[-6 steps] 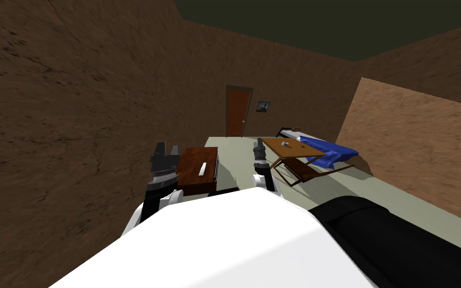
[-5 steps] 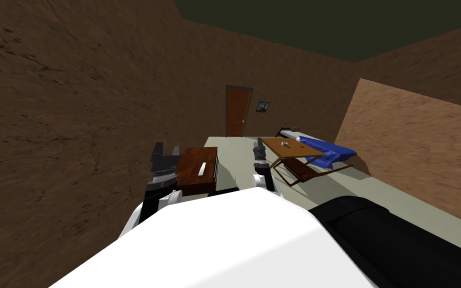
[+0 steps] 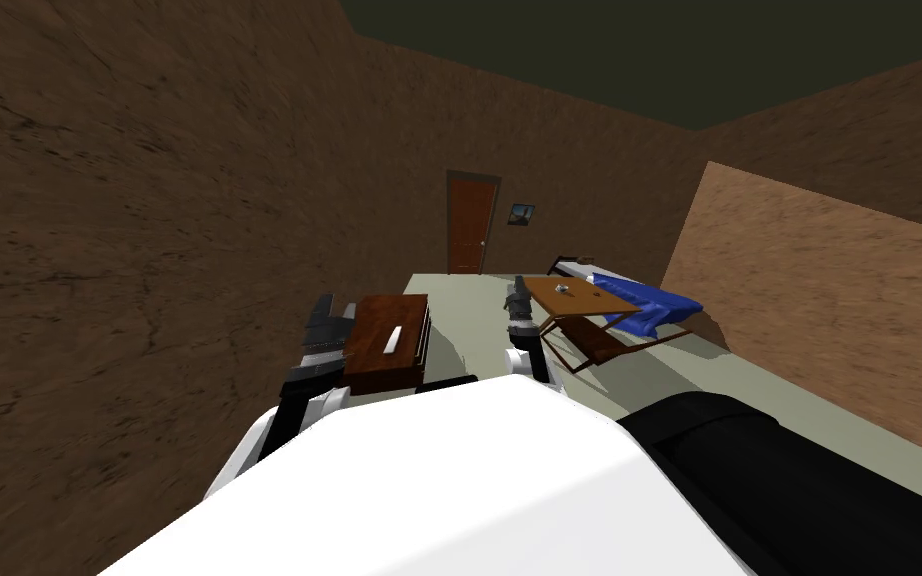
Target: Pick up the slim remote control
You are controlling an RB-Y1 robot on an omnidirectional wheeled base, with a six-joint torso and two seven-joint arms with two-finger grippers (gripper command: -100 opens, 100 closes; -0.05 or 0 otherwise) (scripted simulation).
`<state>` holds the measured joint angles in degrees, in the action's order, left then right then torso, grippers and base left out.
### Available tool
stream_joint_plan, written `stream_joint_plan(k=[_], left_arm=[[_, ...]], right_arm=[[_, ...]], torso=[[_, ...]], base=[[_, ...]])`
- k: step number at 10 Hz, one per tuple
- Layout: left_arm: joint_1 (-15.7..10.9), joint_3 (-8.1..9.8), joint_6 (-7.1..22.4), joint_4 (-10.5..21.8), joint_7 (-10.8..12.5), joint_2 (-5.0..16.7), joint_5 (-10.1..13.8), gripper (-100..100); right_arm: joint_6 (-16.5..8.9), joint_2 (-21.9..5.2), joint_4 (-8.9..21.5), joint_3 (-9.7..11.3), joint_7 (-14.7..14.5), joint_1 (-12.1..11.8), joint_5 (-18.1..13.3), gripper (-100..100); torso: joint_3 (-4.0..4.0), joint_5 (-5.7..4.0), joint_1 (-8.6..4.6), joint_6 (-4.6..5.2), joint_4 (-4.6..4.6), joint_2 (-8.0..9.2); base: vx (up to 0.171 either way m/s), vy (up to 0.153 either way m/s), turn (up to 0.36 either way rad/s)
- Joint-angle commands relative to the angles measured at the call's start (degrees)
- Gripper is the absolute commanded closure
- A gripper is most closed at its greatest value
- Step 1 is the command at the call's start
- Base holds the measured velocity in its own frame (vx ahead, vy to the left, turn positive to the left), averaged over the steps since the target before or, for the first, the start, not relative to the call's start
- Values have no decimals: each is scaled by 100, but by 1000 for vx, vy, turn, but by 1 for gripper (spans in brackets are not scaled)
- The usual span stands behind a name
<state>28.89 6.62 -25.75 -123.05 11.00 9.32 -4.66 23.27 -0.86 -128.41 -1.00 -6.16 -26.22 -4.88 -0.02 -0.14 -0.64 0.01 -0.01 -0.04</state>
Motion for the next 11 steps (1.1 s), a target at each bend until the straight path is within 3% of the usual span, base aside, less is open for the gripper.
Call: stream_joint_plan(k=[1, 3, 4, 5, 6, 8, 9, 10, 11], left_arm=[[-51, 93, 162, 72, 81, 91, 34, -100], [-125, 400, 432, 435, 309, 367, 166, -100], [-125, 400, 432, 502, 309, 367, 166, -100], [-170, 564, 588, 689, 429, 507, 243, -100], [-170, 564, 588, 745, 429, 507, 243, -100], [-277, 905, 940, 1222, 669, 785, 418, -100], [-277, 905, 940, 1284, 669, 785, 418, -100], [-338, 1078, 1136, 1491, 787, 922, 516, -100], [-338, 1078, 1136, 1579, 787, 922, 516, -100]], right_arm=[[0, 0, 0, 0, 0, 0, 0, 0], [0, -1, 0, -1, 0, 0, 0, 0], [0, 0, 0, 0, 0, 0, 0, 0], [0, -1, 0, -1, 0, 0, 0, 0], [0, 0, 0, 0, 0, 0, 0, 0], [0, -1, 0, -1, 0, 0, 0, 0], [0, -1, 0, -1, 0, -1, 0, 0], [0, -1, 0, -1, 0, -1, 0, 0], [0, -1, 0, -1, 0, -1, 0, 0]], torso=[[0, 0, 0, 0, 0, 0], [-5, 5, 24, 0, -2, -8], [-7, 2, 10, 0, -3, -12], [-6, 3, 16, -1, -2, -9], [-4, 3, 15, 0, -2, -7], [-3, 6, 30, 0, -1, -5], [-8, 3, 15, -1, -3, -14], [-11, 3, 19, -1, -4, -18], [-10, 3, 15, 0, -4, -18]], base=[[26, -111, 1], [39, -128, -29], [32, -132, 6], [23, -133, -15], [19, -96, -4], [38, -124, -26], [67, -127, 2], [58, -135, -17], [52, -98, -3]])
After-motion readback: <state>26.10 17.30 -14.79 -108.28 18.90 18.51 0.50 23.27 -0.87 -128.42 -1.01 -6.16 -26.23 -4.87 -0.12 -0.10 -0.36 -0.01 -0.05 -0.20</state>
